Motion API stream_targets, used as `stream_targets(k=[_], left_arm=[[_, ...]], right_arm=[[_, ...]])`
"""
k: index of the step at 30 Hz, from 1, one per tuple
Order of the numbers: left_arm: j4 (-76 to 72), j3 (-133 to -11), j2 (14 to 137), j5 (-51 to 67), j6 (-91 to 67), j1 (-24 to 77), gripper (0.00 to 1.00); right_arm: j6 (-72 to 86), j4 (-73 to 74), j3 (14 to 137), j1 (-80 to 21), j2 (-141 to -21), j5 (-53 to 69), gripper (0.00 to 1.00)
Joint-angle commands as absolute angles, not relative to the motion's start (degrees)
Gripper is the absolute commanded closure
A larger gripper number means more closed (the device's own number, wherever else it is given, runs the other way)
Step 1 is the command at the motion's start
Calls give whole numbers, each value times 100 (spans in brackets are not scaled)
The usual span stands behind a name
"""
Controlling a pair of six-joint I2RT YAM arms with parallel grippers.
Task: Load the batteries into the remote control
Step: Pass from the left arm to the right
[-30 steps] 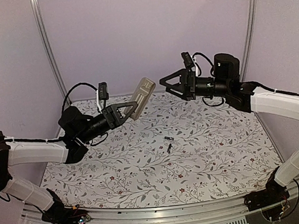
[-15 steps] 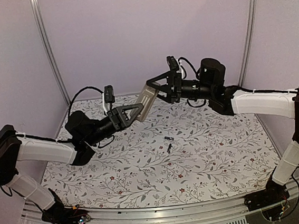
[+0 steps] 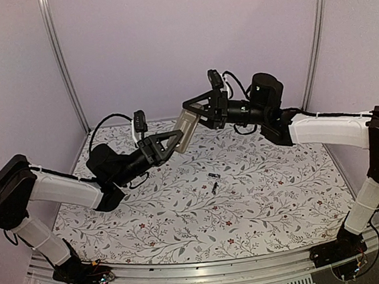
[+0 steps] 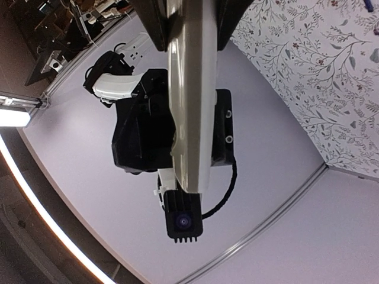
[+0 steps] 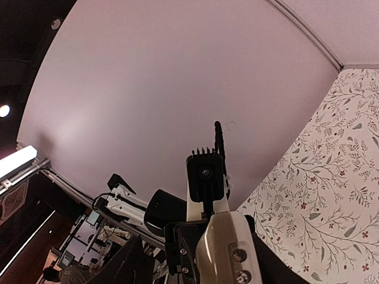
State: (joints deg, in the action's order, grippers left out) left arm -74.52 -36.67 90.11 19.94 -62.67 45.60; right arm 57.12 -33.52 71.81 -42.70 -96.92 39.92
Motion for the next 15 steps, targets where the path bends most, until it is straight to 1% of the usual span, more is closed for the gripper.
stream_targets(k=[1,2,10,13,15], left_arm=[[-7903,-3698,9112,1932,-6407,4649,100],[-7895,-3701,9112,1937,-6407,4649,100],[-7867,-3750,9138,2007,-6470,4649,100],[-7839,-3804,9128,2119,-6433,4658,100],[-7752,-3810,9103,2164,-6375,4658,100]], right_arm=[[5722,-3450,7246,-4313,-9789,4122,46],[5714,-3446,7243,-4314,-9791,4122,49],[5738,-3465,7293,-4316,-9884,4185,64],[5756,-3451,7299,-4307,-9896,4208,73],[5763,-3443,7260,-4285,-9876,4212,82]])
